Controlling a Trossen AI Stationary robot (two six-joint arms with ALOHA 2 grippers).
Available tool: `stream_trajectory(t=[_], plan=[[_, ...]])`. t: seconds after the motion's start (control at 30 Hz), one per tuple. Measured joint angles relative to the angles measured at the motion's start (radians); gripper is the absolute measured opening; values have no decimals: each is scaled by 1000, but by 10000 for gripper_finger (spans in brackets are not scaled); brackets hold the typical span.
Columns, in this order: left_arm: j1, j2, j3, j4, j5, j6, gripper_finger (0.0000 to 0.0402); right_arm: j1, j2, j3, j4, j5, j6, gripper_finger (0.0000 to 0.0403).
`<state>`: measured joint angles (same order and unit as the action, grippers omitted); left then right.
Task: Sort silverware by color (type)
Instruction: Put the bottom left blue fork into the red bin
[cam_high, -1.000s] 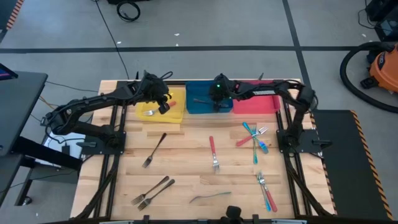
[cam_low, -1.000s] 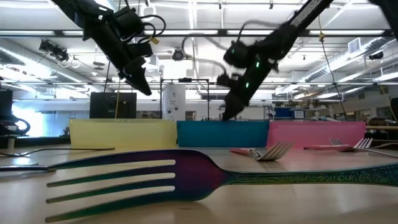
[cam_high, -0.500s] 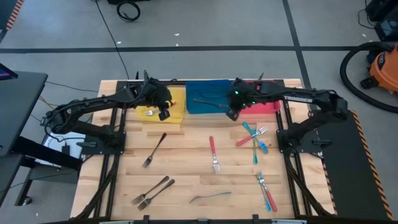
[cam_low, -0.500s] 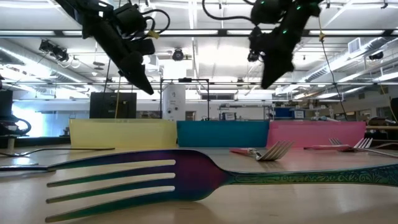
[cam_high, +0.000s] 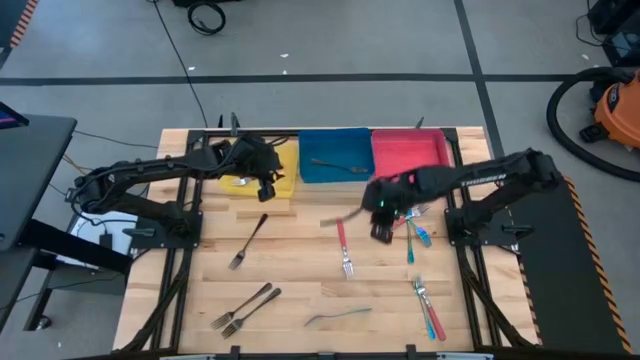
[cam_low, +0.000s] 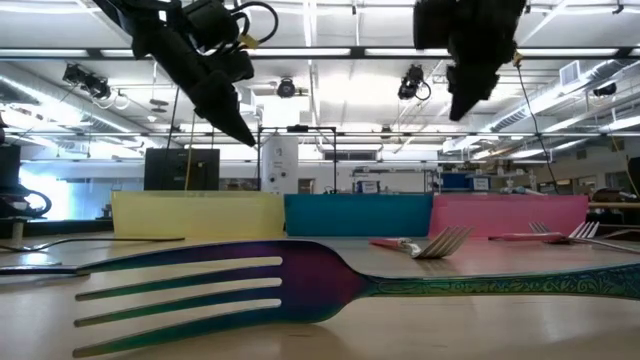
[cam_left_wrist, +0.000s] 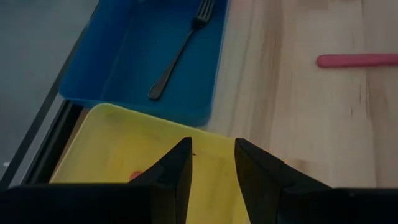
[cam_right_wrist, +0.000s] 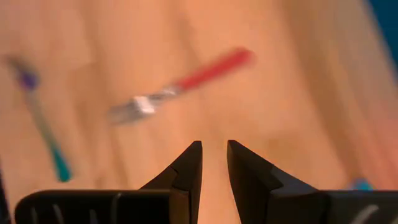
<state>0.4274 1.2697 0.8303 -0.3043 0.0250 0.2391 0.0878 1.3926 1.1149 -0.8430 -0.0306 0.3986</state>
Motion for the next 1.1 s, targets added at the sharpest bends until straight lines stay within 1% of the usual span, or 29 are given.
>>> stream_trajectory(t=[0.1,0.23,0.4,0.57,0.7,0.83,1.0,1.1], plan=[[0,0,0,11,0,-50,121,87,41,0,129,-2,-39,83],[-4,0,0,9,0,-116,121,168,114,0,298,7,-46,83],[-27,0,0,-1,0,-120,121,247,228,0,433,0,-92,83],[-39,0,0,4,0,-130,121,313,331,0,544,-4,-95,83],[-39,0,0,4,0,-163,121,353,393,0,674,-11,-89,83],[-39,1,0,5,0,-190,121,384,446,0,722,-16,-80,83],[-39,1,0,5,0,-257,121,429,500,0,784,-18,-2,83],[-39,1,0,5,0,-283,121,462,525,0,819,3,-1,83]])
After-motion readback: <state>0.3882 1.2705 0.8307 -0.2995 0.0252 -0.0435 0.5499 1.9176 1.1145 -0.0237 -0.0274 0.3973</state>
